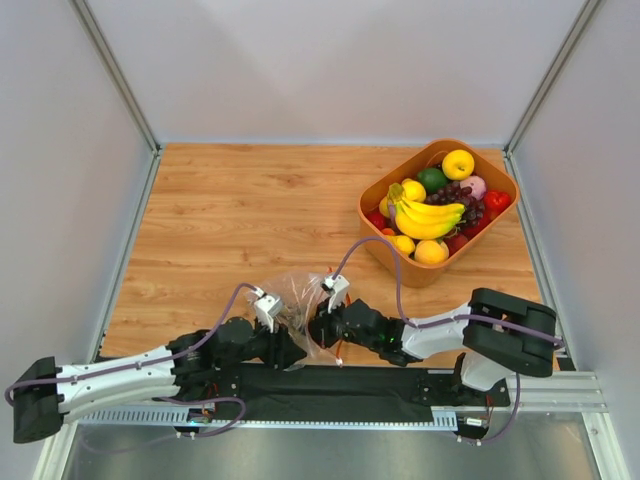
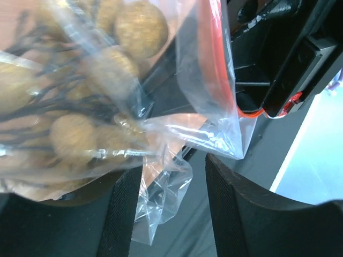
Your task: Open the zip-top bag and remove the fake food
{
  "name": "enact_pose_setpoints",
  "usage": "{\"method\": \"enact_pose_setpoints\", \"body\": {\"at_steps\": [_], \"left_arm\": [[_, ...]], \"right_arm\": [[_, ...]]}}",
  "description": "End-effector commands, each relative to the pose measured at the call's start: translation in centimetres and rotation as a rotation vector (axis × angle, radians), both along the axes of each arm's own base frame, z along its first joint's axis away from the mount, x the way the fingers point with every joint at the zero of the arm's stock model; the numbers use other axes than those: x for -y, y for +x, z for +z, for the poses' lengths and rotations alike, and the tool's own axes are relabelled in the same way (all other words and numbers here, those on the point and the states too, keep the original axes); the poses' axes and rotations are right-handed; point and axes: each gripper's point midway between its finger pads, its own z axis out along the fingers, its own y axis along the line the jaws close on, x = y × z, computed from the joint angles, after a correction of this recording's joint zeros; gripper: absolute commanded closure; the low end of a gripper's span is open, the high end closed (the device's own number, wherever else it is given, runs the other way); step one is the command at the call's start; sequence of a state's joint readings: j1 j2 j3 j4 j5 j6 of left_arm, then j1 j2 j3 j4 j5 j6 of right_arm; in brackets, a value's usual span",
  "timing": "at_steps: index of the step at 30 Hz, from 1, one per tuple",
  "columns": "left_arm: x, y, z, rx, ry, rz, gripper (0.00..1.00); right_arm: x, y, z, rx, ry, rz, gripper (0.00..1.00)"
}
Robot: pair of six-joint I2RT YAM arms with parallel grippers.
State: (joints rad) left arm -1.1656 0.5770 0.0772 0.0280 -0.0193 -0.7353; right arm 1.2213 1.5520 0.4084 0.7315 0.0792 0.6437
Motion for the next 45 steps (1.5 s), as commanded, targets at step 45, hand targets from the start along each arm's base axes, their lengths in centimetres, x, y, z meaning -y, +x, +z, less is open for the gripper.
{"method": "enact_pose_setpoints", "body": {"at_steps": [45], "left_arm": [[1.3,1.1,-0.2,-0.03,0.091,0.032,0.63]], "right_arm": [[6.1,0.7,1.1,0.068,-0.159,-0.16,1.0]]}}
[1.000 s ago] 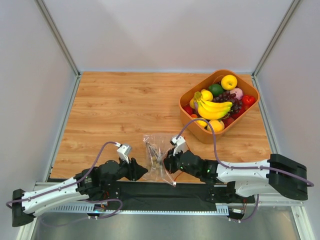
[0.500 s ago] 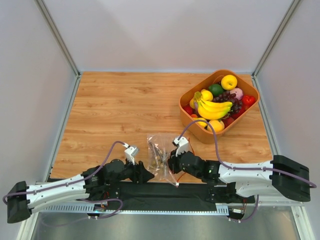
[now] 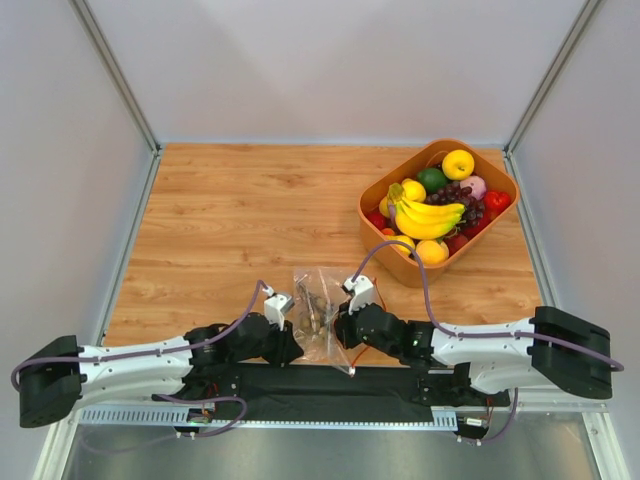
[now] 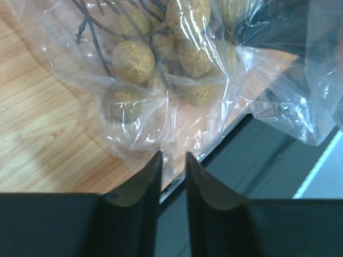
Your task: Open the zip-top bag and remove the fake food
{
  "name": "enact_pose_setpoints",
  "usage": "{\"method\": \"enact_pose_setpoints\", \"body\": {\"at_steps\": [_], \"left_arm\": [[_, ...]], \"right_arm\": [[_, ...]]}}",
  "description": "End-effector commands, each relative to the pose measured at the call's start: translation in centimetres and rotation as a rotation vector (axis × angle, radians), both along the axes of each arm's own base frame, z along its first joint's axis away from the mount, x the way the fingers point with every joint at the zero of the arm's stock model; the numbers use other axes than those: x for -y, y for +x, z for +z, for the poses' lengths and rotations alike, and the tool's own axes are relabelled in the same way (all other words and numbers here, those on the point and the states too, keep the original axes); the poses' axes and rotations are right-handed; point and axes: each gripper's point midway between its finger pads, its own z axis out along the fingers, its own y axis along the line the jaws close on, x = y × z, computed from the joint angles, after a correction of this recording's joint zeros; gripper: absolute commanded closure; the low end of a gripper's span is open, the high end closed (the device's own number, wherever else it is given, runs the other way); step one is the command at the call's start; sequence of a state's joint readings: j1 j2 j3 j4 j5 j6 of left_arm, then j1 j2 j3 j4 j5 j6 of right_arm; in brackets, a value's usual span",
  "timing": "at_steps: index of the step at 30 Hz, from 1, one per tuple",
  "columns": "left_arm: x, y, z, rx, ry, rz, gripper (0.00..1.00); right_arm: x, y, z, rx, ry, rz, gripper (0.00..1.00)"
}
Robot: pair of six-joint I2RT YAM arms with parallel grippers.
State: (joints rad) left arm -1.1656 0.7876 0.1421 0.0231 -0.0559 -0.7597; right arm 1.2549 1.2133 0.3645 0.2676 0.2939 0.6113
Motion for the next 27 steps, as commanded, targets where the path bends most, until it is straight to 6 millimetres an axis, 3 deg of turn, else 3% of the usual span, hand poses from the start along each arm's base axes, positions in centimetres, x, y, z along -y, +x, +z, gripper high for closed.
{"method": "enact_pose_setpoints", "body": {"at_steps": [1,4,6,9,17,18,23,27], "left_arm": [[1.2,0.5,1.4,0.022,-0.025,-0.011,0.73],[0.6,0.5,0.8,0.013,0.005,0.01,0.93],[0.3,1.0,0.9,0.019,0.002,0.05,1.0],[-1.6,1.5,0.2,0.022,0.061,0.122,1.0],[-4.3,2.9,2.1,0.096,0.038,0.242,1.0],[-4.6,2.9,2.2,0.099,0.037,0.25,1.0],[-4.0,2.5,1.9,0.086,0.009,0.221,1.0],[-1.8,1.5,2.1,0.086,-0.033,0.101,1.0]], "right_arm": [[-0.5,0.2,0.9,0.015,0.043,-0.013,1.0],[0.0,0.2,0.9,0.016,0.027,-0.023,1.0],[0.4,0.4,1.4,0.023,0.031,-0.032,1.0],[1.4,0.5,1.7,0.029,0.009,-0.058,1.0],[5.5,0.1,1.6,0.017,-0.081,-0.111,1.0],[5.7,0.1,2.3,0.025,-0.059,-0.116,1.0],[6.7,-0.2,2.8,0.022,-0.001,-0.128,1.0],[6.1,-0.3,2.7,0.031,0.034,-0.109,1.0]]}}
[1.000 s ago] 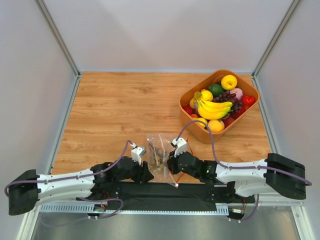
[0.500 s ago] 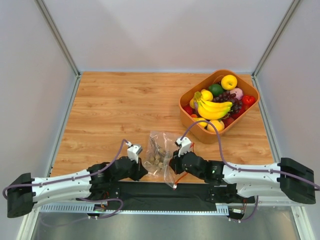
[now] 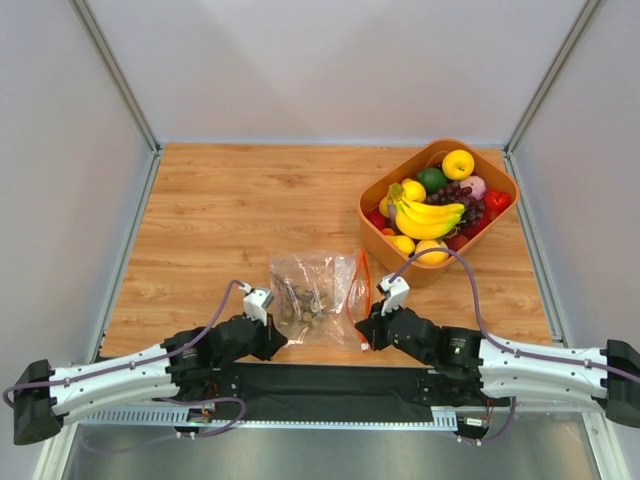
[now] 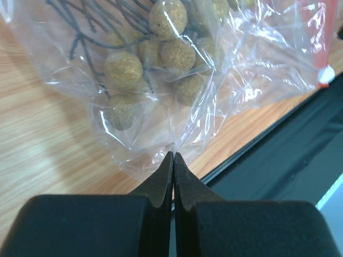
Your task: Open the zip-top bag and remove the fake food
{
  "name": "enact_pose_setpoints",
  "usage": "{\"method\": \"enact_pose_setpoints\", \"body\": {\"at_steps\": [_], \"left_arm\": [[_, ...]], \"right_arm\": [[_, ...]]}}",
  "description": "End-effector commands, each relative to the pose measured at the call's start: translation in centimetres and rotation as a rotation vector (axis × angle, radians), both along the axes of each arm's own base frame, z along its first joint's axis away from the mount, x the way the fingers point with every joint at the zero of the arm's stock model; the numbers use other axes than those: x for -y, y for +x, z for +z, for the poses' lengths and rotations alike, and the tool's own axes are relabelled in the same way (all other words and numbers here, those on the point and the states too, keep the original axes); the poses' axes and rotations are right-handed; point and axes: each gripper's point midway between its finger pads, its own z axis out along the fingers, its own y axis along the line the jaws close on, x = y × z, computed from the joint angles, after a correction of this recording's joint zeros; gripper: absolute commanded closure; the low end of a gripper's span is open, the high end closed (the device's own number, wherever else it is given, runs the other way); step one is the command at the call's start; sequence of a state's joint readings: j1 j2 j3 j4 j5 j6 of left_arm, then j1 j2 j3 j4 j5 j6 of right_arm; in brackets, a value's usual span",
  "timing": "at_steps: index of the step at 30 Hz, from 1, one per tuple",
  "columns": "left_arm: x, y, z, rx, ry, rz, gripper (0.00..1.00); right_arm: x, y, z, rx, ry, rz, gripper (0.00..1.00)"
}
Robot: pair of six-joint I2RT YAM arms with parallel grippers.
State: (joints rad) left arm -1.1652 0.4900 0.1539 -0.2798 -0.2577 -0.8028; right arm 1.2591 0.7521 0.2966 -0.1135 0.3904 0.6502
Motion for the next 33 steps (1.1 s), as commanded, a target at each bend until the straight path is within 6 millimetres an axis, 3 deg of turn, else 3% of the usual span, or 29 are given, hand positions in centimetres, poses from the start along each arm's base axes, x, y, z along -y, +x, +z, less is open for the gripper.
{"method": "enact_pose_setpoints", "body": {"at_steps": [1,5,10,14,15,18,25,29,33], "left_arm": [[2.3,-0.9,0.8,0.015,-0.054,-0.125,1.0],[4.7,-2.2,2.1,0.036,-0.12,-0.275,1.0],[5.5,-3.3,2.3,0.041,-0.135,-0.371,1.0],[4.6,-2.8,1.6,0.033,-0.092,-0.324,1.0],[3.6,-2.9,0.6,0.007,-0.046,-0.305,1.0],[3.0,-2.9,0.1,0.006,-0.037,-0.285,1.0],[2.1,-3.1,-0.4,-0.006,-0.036,-0.264,1.0],[2.1,-3.2,-0.3,-0.008,-0.043,-0.263,1.0],[2.1,-3.2,-0.2,-0.007,-0.042,-0.266,1.0]], "right_arm": [[-0.4,0.4,0.0,0.013,0.024,-0.014,1.0],[-0.8,1.2,-1.0,0.03,-0.015,-0.036,1.0],[-1.5,2.0,-1.0,0.062,0.006,-0.038,1.0],[-1.2,2.5,0.2,0.079,-0.006,-0.052,0.99],[-1.0,2.7,0.7,0.087,-0.008,-0.064,0.99],[1.0,3.2,1.4,0.113,-0.074,-0.114,0.98],[3.2,5.1,2.6,0.117,-0.055,-0.196,0.97],[3.3,5.7,1.3,0.076,-0.043,-0.193,0.97],[1.8,5.6,0.4,0.05,-0.018,-0.134,0.97]]}}
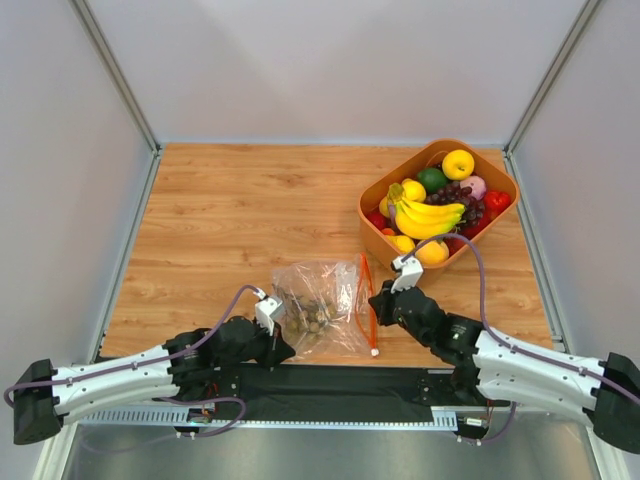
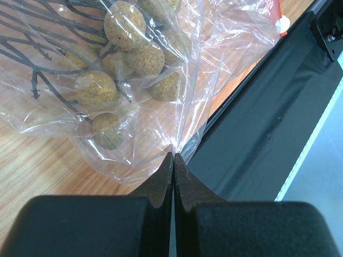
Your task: Open the zip-top bag and remove the fake food
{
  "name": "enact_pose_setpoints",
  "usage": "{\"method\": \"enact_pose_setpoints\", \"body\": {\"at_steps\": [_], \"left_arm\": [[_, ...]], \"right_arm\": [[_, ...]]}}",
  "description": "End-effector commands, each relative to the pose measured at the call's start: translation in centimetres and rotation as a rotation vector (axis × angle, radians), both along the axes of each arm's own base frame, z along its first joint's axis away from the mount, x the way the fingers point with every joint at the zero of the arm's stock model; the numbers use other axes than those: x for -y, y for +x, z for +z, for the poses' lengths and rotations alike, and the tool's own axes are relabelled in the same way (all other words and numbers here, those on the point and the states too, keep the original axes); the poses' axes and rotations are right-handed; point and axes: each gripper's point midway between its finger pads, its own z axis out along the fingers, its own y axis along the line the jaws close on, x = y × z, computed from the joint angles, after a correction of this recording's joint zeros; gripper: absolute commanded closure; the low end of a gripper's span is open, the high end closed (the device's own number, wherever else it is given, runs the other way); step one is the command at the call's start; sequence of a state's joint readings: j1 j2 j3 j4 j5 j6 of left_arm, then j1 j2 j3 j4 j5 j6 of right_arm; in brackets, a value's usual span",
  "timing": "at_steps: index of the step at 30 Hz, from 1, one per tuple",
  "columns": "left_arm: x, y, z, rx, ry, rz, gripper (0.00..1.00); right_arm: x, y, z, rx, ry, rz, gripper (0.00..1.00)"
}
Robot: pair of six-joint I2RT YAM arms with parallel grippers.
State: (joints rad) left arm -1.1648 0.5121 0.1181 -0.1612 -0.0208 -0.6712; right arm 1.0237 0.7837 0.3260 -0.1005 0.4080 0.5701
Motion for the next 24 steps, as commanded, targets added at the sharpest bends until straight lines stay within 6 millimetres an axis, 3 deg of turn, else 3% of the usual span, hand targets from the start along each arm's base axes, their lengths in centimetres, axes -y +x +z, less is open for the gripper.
{"method": "enact_pose_setpoints", "body": {"at_steps": [1,10,12,13,14,17,19,21,22,23,24], "left_arm": [[-0.2,0.0,-0.2,-0.005,0.008,0.004,1.0],[-0.1,0.2,0.0,0.002,0.009,0.009,0.98],[-0.2,0.2,-0.3,-0.002,0.022,0.017,0.74],[-0.2,0.3,-0.3,-0.003,0.024,0.023,0.65],[-0.3,0.4,-0.5,-0.006,0.034,0.029,0.49],[-0.4,0.6,-0.7,-0.007,0.048,0.047,0.36],[-0.5,0.7,-0.7,-0.009,0.052,0.056,0.35],[-0.6,1.0,-0.9,-0.004,0.062,0.069,0.42],[-0.6,1.0,-0.9,-0.004,0.066,0.071,0.46],[-0.7,1.1,-1.1,-0.002,0.071,0.076,0.59],[-0.7,1.1,-1.0,-0.001,0.07,0.076,0.65]], "right_arm": [[-2.2,-0.4,-0.5,-0.008,0.03,0.096,0.97],[-6.1,-0.7,-0.6,-0.005,0.116,0.226,0.96],[-7.2,-1.0,-0.3,0.007,0.148,0.275,0.95],[-7.5,-1.1,-1.3,-0.011,0.128,0.287,0.94],[-7.9,-1.0,-1.3,-0.014,0.131,0.295,0.94],[-9.0,-1.0,-2.1,-0.032,0.135,0.323,0.91],[-9.6,-1.0,-2.8,-0.044,0.141,0.335,0.9],[-10.2,-0.9,-2.4,-0.035,0.171,0.346,0.88],[-10.4,-1.0,-2.5,-0.044,0.182,0.348,0.87],[-10.7,-1.2,-2.3,-0.046,0.2,0.359,0.86],[-10.9,-1.2,-1.9,-0.033,0.225,0.361,0.84]]}}
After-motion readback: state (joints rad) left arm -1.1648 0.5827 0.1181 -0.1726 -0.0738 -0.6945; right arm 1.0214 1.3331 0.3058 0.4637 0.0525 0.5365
